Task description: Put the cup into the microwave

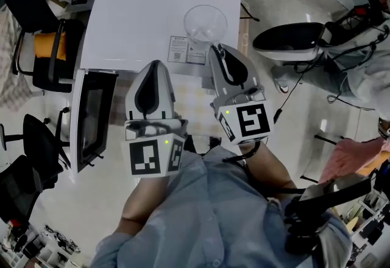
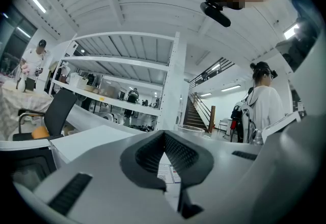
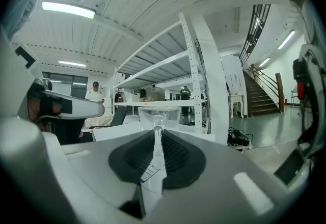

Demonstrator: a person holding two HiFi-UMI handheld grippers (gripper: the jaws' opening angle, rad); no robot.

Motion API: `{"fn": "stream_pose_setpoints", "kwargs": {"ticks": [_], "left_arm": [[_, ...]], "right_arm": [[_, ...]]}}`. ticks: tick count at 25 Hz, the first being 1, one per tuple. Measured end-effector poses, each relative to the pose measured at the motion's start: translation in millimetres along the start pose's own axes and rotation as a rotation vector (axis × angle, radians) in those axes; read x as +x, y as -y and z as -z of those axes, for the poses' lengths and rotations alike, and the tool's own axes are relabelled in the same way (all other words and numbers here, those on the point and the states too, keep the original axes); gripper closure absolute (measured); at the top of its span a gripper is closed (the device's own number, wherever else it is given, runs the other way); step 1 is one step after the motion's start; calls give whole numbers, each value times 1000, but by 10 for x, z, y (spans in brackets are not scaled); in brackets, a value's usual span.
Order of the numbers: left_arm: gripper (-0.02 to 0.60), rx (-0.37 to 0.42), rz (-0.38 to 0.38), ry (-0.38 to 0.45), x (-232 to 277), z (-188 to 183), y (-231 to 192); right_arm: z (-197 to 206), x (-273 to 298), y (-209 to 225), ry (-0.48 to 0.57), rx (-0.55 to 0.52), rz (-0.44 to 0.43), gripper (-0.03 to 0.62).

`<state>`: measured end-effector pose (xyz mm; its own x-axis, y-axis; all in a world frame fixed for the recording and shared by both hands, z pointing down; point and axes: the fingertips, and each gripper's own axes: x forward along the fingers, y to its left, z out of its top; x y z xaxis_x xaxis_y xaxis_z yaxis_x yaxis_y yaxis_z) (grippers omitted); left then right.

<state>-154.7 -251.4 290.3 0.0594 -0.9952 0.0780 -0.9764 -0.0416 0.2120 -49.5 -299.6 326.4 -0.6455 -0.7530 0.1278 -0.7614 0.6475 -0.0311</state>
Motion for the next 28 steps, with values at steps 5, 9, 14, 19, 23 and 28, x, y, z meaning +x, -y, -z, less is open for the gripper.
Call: {"fn": "stream_pose_setpoints", "kwargs": {"ticks": [5, 9, 14, 19, 23, 28], "left_arm": [[575, 2, -16, 14, -82, -56, 39], [575, 6, -37, 31, -200, -107, 66], [575, 11, -71, 62, -436, -183, 179], [575, 27, -114, 113, -812, -245, 407], [575, 30, -153, 134, -1010, -279, 421], [575, 38, -194, 157, -1297, -323, 535]], "right_arm": [[-104, -47, -33, 19, -8, -24, 566], [-194, -116, -108, 37, -16, -53, 566], [-306, -310, -208, 58, -23, -104, 566], [-413, -655, -322, 98, -24, -168, 566], [-458, -737, -471, 107, -2, -217, 566], [-511, -920, -646, 108, -2, -289, 566]]}}
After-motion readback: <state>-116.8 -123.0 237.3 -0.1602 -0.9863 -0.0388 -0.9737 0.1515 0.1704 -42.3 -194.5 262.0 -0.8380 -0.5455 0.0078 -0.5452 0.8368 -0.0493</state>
